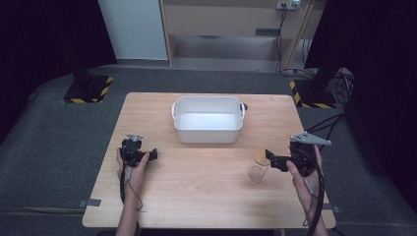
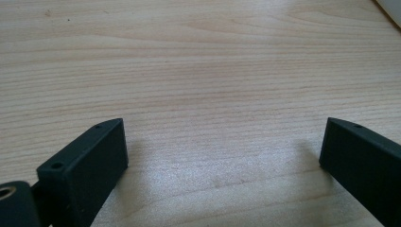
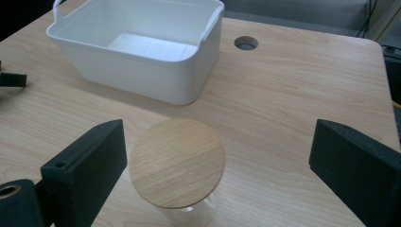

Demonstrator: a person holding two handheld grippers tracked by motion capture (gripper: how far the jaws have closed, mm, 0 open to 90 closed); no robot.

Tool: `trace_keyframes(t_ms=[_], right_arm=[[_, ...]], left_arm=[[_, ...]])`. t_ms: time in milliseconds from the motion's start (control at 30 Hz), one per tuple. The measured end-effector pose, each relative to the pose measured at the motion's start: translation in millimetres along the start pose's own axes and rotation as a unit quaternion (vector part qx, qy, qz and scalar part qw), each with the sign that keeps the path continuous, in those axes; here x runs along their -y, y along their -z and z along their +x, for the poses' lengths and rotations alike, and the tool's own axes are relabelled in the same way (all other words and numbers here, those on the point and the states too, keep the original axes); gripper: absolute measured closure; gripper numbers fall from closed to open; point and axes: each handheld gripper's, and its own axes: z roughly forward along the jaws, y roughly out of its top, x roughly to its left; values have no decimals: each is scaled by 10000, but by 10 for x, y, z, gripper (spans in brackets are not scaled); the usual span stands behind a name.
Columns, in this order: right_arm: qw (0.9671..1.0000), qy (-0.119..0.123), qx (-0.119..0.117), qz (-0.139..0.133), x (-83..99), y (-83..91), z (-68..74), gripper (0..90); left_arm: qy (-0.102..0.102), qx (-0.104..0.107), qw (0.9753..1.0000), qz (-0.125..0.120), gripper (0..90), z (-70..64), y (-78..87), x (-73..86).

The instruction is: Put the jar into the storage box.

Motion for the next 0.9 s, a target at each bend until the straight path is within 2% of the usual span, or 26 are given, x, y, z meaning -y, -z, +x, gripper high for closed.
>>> trace_keyframes(t_ms=[300, 500, 733, 900], right_arm=[[9998, 190, -38, 29, 61, -126, 183, 44], [9997, 213, 125, -4, 148, -259, 263, 42], [9997, 179, 181, 23, 262, -400, 287, 42], [9997, 141, 186, -9, 302, -434, 293, 42]], left_arm=[[-1, 0, 10000, 0, 1, 0, 0, 0], [4, 2, 10000, -3, 3, 1, 1, 0], [6, -1, 10000, -4, 5, 1, 1, 1], [6, -2, 10000, -4, 4, 1, 1, 1]])
